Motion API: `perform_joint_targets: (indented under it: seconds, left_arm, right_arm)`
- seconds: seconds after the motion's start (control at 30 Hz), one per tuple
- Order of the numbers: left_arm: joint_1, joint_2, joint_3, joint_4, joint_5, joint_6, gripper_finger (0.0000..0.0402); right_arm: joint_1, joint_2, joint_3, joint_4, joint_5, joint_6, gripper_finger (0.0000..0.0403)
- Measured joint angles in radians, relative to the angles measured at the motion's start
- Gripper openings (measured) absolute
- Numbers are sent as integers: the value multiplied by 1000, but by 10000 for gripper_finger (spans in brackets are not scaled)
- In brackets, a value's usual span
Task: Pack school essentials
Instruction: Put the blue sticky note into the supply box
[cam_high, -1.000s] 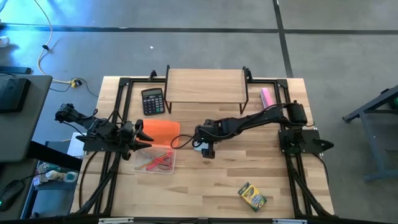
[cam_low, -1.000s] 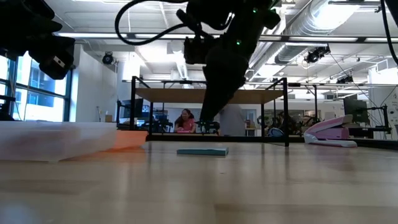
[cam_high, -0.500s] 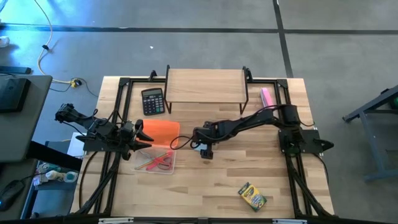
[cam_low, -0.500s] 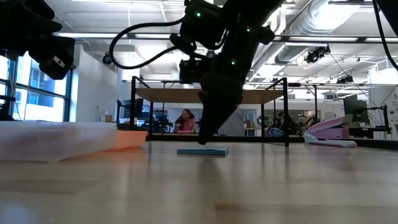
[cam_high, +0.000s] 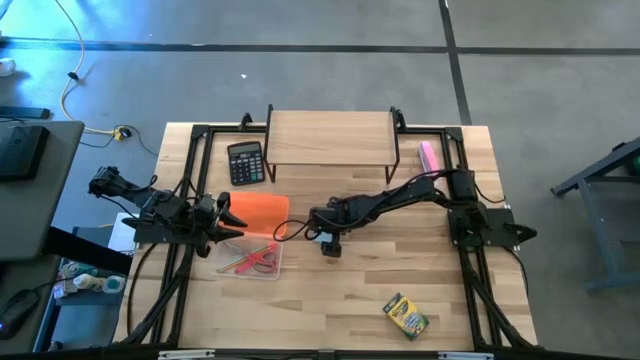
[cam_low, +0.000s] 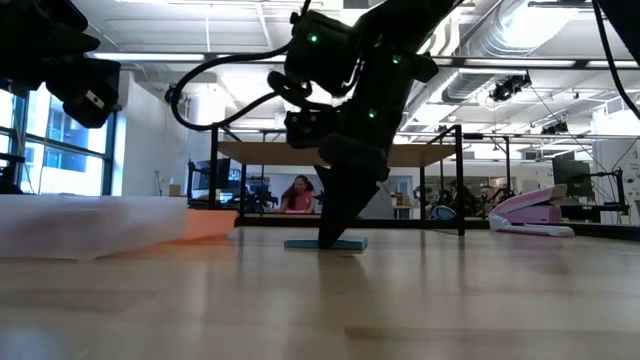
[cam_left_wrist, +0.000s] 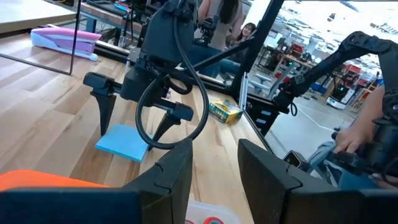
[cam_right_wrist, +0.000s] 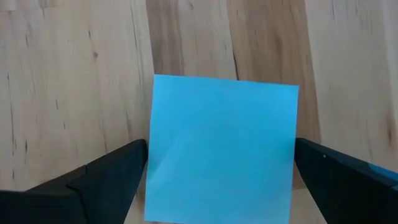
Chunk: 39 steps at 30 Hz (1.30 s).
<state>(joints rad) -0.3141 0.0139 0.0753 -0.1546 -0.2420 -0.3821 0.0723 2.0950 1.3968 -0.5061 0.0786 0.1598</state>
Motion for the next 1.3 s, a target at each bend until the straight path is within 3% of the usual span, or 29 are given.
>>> perform_joint_targets:
  seconds: [0.6, 1.13, 1.3]
  left_arm:
    - [0, 0, 0, 0, 0, 0, 117]
    - [0, 0, 0, 0, 0, 0, 117]
    - [0, 0, 0, 0, 0, 0, 117]
  right_arm:
    - [2, 15, -2, -20, 10, 24, 330]
    - [28, -17, -5, 9, 3, 74, 328]
    - [47, -25, 54, 16, 1, 77, 328]
